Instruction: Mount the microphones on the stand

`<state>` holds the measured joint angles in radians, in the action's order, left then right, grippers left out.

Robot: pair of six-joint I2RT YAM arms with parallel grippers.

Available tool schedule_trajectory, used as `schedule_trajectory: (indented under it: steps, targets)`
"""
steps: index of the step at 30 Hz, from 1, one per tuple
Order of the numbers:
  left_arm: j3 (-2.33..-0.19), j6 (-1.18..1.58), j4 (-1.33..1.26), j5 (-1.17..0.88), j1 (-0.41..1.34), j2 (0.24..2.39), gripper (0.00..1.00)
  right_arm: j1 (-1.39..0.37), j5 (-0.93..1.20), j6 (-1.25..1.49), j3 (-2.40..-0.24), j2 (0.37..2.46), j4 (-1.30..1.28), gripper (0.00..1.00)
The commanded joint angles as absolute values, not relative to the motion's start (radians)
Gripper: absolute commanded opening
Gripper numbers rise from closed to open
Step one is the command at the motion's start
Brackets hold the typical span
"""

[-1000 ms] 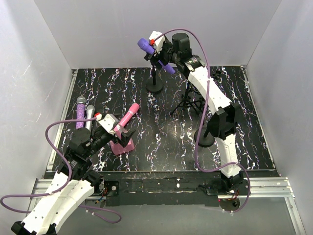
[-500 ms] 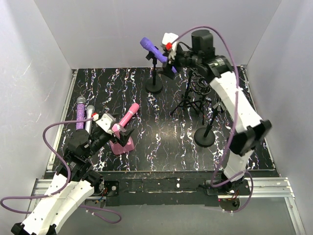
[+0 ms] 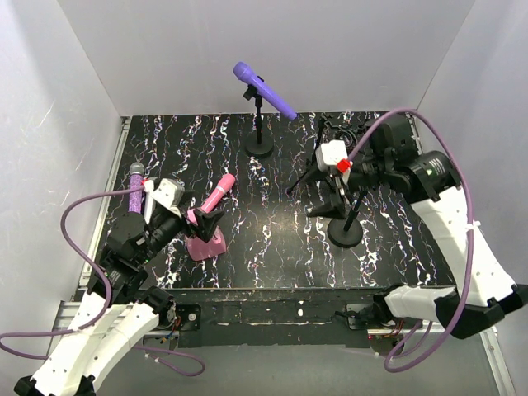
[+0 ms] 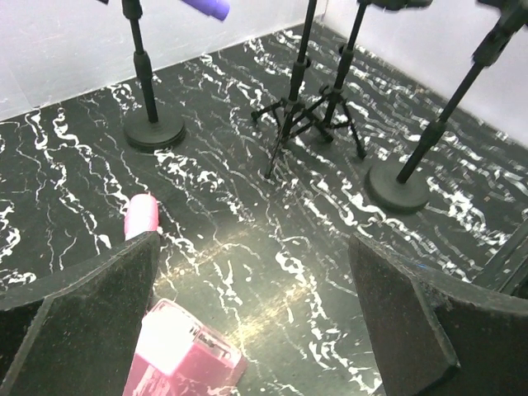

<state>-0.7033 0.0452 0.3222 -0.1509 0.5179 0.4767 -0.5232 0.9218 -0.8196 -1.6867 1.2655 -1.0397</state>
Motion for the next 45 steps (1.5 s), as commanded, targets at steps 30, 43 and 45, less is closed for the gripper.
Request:
schedule_trajectory:
  steps: [30,43,45]
  targets:
    - [-1.031,0.267,0.632,-0.014,0.511,0.594,0.98,-0.311,1.172,-0.923,-1.006,0.903,-1.042,0.83]
    - [-1.086,0.227,0.658,0.064,0.511,0.647,0.98,-0.311,1.161,-0.956,-0.904,0.925,-0.977,0.83]
    - [-1.095,0.221,0.66,0.066,0.511,0.661,0.98,-0.311,1.158,-0.962,-0.902,0.931,-0.98,0.83]
